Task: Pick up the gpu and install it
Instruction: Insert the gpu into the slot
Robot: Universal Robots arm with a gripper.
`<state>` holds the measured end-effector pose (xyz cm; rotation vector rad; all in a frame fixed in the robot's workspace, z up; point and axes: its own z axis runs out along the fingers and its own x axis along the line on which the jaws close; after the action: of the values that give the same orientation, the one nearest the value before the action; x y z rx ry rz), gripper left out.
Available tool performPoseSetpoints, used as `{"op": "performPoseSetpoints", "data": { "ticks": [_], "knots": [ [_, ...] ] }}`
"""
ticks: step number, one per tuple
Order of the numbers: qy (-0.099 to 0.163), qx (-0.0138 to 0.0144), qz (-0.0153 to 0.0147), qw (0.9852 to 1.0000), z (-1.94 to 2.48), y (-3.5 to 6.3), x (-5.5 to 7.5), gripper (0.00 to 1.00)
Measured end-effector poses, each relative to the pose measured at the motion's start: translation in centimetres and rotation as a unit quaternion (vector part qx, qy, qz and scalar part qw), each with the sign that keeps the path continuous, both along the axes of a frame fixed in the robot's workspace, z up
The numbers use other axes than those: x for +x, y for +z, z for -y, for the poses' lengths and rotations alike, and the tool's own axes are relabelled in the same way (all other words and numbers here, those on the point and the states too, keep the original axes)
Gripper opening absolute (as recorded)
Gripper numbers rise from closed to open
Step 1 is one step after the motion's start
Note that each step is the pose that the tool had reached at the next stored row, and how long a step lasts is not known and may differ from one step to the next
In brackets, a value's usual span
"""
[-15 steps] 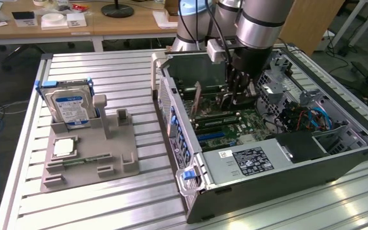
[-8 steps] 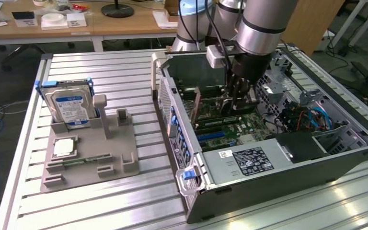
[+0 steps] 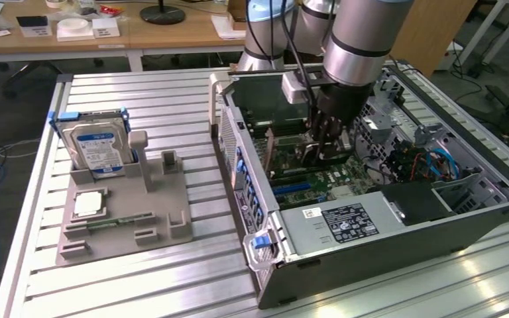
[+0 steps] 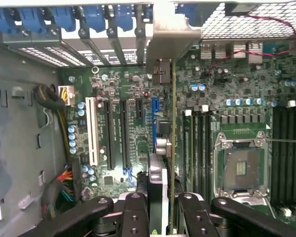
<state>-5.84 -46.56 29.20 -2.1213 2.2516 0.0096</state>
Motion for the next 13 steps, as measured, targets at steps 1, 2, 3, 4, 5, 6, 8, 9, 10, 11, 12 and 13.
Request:
{"op": "performPoseSetpoints", "data": {
  "ticks": [1,2,3,4,5,6,8,9,10,11,12,13],
  "knots": [
    [0.000,0.0000,0.0000,1.0000,0.06,-0.12,-0.1,0.28],
    [0.000,0.0000,0.0001,1.0000,0.08,-0.28,-0.2,0.28],
    [0.000,0.0000,0.0000,1.0000,0.08,-0.47,-0.2,0.28],
    [0.000,0.0000,0.0000,1.0000,0.08,-0.64,-0.3,0.28],
    [0.000,0.0000,0.0000,1.0000,0.08,-0.83,-0.4,0.28],
    [0.000,0.0000,0.0000,1.0000,0.08,-1.01,-0.4,0.28],
    [0.000,0.0000,0.0000,1.0000,0.08,-1.37,-0.5,0.28],
    [0.000,0.0000,0.0000,1.0000,0.09,-1.56,-0.5,0.28],
    [0.000,0.0000,0.0000,1.0000,0.11,-1.74,-0.5,0.28],
    [0.000,0.0000,0.0000,1.0000,0.13,-1.92,-0.6,0.28],
    [0.000,-0.0001,0.0000,1.0000,0.14,-2.10,-0.6,0.28],
    [0.000,-0.0001,0.0000,1.0000,0.15,-2.27,-0.7,0.28]
  ]
}}
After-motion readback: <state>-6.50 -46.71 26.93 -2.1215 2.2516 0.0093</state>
